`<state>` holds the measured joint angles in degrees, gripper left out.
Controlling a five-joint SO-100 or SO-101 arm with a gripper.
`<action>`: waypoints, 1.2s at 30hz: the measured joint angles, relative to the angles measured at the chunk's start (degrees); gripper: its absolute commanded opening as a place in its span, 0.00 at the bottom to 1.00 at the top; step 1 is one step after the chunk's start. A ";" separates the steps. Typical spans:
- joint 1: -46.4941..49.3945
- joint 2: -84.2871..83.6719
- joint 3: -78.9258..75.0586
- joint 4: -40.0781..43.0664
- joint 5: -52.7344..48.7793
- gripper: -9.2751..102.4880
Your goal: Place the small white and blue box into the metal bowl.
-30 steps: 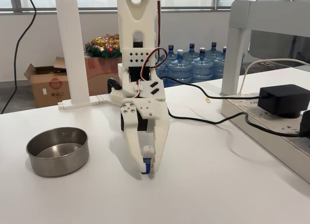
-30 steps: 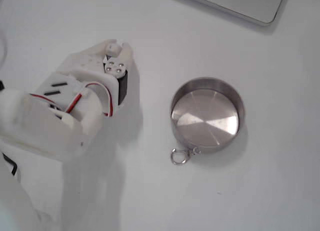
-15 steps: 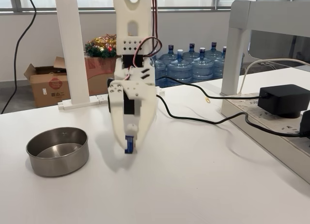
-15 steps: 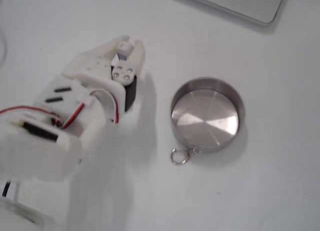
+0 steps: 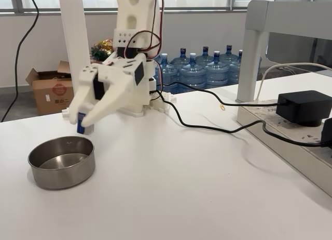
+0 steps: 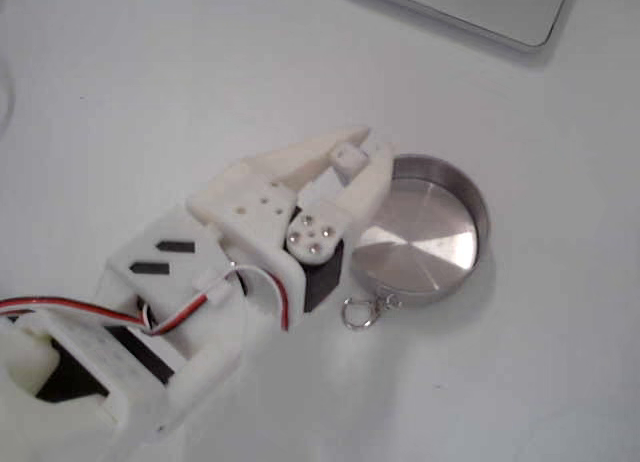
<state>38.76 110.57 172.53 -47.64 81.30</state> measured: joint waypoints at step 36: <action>-1.67 -4.57 0.35 -0.35 -0.44 0.08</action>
<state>37.09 106.00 172.88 -47.99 80.86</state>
